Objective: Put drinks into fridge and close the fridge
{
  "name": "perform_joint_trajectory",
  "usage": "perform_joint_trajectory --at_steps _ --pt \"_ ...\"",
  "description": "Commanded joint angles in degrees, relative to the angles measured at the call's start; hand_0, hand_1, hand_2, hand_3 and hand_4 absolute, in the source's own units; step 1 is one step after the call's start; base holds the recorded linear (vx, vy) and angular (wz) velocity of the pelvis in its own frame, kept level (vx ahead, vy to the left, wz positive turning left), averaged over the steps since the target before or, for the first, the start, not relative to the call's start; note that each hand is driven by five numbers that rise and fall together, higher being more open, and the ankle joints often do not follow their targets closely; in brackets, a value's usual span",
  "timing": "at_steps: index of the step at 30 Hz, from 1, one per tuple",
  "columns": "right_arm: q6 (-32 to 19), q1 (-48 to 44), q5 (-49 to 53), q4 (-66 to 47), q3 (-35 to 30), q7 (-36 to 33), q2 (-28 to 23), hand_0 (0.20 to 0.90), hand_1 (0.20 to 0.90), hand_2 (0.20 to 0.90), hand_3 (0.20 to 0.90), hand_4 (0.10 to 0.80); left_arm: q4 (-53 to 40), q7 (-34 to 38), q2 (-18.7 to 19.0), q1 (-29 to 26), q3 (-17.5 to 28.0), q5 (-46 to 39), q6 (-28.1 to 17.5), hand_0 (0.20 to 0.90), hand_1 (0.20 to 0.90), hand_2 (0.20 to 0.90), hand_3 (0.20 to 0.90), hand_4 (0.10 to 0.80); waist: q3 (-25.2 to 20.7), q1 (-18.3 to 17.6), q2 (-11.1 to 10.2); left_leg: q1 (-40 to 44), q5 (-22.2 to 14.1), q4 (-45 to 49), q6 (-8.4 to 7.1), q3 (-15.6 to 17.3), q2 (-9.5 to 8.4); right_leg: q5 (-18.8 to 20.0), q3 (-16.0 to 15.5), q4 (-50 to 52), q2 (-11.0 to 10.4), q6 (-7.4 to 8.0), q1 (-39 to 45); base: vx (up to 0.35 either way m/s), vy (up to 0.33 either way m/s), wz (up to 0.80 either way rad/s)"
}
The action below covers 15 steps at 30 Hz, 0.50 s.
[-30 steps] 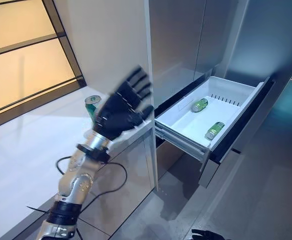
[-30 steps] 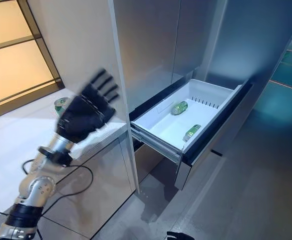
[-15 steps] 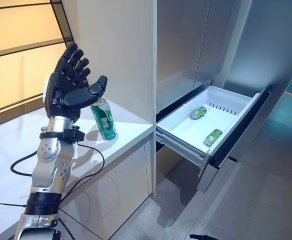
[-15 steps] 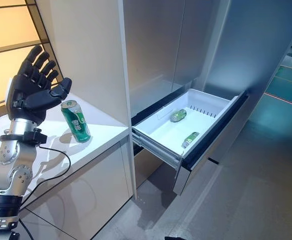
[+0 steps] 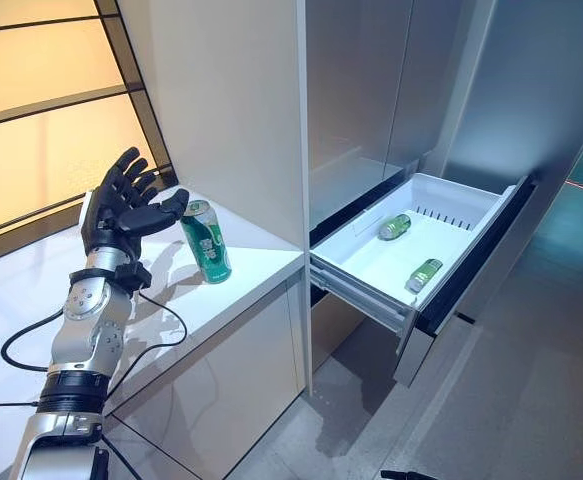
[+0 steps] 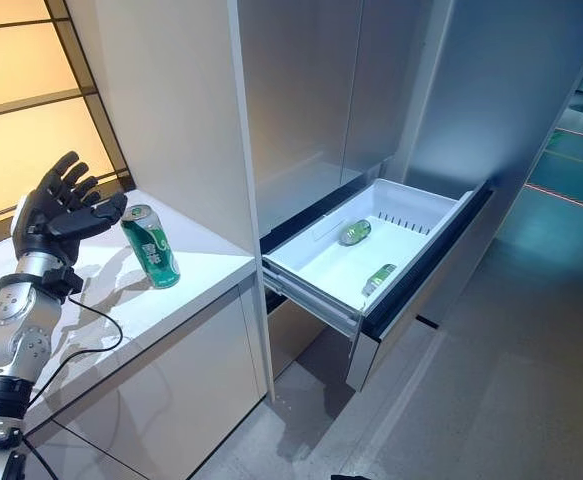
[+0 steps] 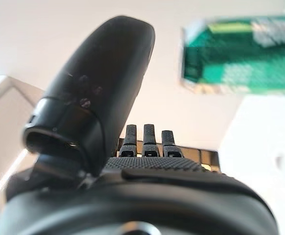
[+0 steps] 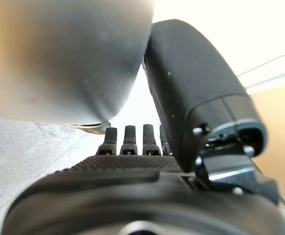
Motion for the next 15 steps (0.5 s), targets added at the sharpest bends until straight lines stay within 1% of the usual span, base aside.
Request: perform_joint_trajectory --at_steps 1,8,15 --pt "0.38 -1.4 -1.04 3.25 2.73 1.77 -0.41 0.9 0.9 0.9 0.9 0.8 0.55 -3.13 5.02 -14.18 0.99 -0.92 -3.48 0.9 0.9 0.9 0.9 0.8 -0.63 -1.01 -0.65 0.17 -2.92 0.64 0.85 3.15 -1.46 -1.05 4.36 1.64 -1.18 3.04 -0.88 0.0 0.0 0.0" --pt "0.27 -1.42 -1.26 3.45 2.34 2.06 -0.75 0.9 0.9 0.9 0.9 0.8 0.22 -7.98 5.31 -13.92 0.65 -1.8 -2.51 0.9 0.9 0.9 0.9 0.8 -0.66 -1.02 -0.57 0.19 -2.96 0.61 0.84 3.18 -1.48 -1.09 4.43 1.69 -1.22 3.15 -0.9 0.0 0.0 0.0" --pt "0.06 -1.31 -1.63 3.67 1.99 2.46 -1.19 0.9 0.9 0.9 0.9 0.8 1.54 -8.87 6.11 -14.52 0.67 -2.54 -3.16 0.9 0.9 0.9 0.9 0.8 -0.74 -1.31 -0.37 0.24 -3.01 0.6 0.84 3.49 -1.51 -1.05 4.57 1.59 -1.28 3.29 -0.9 0.0 0.0 0.0"
